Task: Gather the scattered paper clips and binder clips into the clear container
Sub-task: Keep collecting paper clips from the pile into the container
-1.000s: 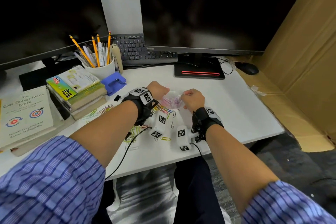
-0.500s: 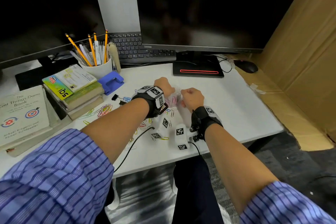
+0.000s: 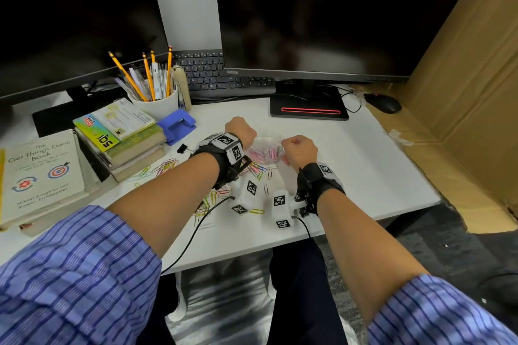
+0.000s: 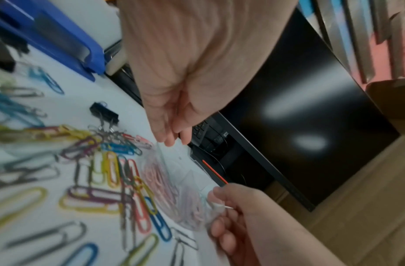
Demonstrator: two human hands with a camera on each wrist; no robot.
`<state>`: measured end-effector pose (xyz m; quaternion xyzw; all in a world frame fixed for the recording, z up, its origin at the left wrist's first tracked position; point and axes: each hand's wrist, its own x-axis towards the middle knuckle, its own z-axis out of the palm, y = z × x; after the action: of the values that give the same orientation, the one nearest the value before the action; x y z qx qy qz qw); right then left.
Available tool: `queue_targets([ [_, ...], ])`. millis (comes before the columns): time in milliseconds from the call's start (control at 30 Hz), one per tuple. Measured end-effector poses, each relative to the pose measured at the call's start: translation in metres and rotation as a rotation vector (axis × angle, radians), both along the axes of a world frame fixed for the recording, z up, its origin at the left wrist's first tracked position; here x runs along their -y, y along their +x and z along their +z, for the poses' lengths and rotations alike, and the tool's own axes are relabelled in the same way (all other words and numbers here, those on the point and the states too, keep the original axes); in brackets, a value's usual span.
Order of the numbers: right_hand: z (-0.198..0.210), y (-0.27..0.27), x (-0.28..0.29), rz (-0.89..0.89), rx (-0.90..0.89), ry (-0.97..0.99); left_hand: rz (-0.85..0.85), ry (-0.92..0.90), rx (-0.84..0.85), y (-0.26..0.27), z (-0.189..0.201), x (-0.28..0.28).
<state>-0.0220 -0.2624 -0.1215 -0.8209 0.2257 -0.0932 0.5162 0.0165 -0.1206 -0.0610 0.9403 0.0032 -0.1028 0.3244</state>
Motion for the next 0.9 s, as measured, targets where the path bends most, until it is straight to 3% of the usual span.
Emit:
queue_targets([
  [167, 0.007, 0.001, 0.001, -0.008, -0.02, 0.063, 0.008, 0.085, -0.036, -0.005, 0.01, -0.033],
  [300, 0.032, 0.001, -0.01, 0.005, 0.11, -0.017, 0.102, 0.047, -0.066, -0.007, 0.016, -0.078],
  [433, 0.057, -0.002, -0.045, 0.329, 0.17, -0.167, 0.119, 0.075, -0.075, -0.014, 0.019, -0.106],
  [533, 0.063, -0.004, -0.067, 0.586, 0.046, -0.152, 0.057, 0.215, -0.117, -0.023, 0.019, -0.125],
  [633, 0.061, -0.005, -0.083, 0.809, -0.111, -0.438, -0.044, 0.318, -0.2, -0.034, 0.022, -0.139],
  [800, 0.059, -0.008, -0.103, 0.996, -0.307, -0.581, -0.199, 0.54, -0.207, -0.051, 0.021, -0.152],
  [900, 0.057, -0.01, -0.112, 0.985, -0.268, -0.625, -0.215, 0.588, -0.202, -0.056, 0.021, -0.155],
])
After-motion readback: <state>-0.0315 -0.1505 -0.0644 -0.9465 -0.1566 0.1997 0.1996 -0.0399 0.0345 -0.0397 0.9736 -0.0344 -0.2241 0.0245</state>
